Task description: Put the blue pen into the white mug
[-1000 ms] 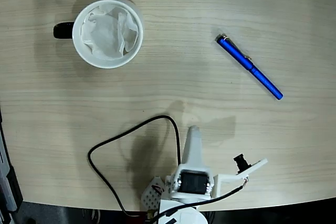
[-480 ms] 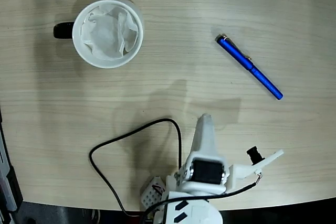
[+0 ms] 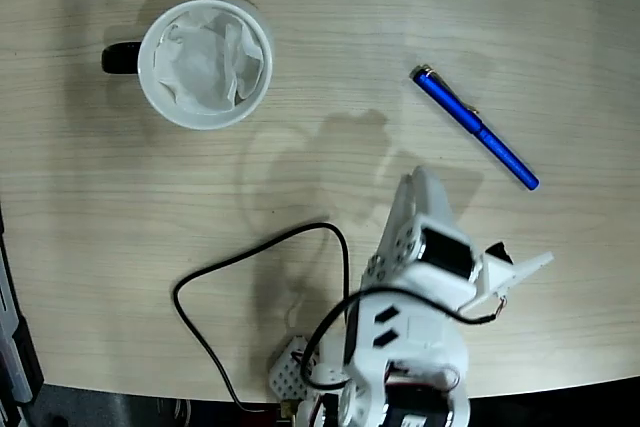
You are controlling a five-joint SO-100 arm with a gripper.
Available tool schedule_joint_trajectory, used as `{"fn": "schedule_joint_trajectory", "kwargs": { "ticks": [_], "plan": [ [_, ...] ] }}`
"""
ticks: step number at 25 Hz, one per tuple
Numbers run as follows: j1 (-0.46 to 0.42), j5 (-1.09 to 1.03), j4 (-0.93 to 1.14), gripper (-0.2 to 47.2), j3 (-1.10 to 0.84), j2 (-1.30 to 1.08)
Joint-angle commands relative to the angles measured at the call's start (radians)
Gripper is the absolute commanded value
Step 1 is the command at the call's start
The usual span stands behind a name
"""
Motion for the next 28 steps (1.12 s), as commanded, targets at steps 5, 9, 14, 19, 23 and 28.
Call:
{"fn": "schedule_joint_trajectory", "kwargs": {
  "ticks": [5,9,14,19,23,28],
  "plan": [
    [0.058,0.081,-0.003,8.8,-0.184,-0.25],
    [0.095,0.118,-0.003,12.1,-0.285,-0.397],
    [0.124,0.172,-0.003,14.5,-0.397,-0.528],
    [0.127,0.187,-0.003,16.6,-0.446,-0.604],
    [0.118,0.204,-0.003,19.3,-0.446,-0.63],
    [0.101,0.21,-0.003,20.0,-0.446,-0.663]
  ]
}}
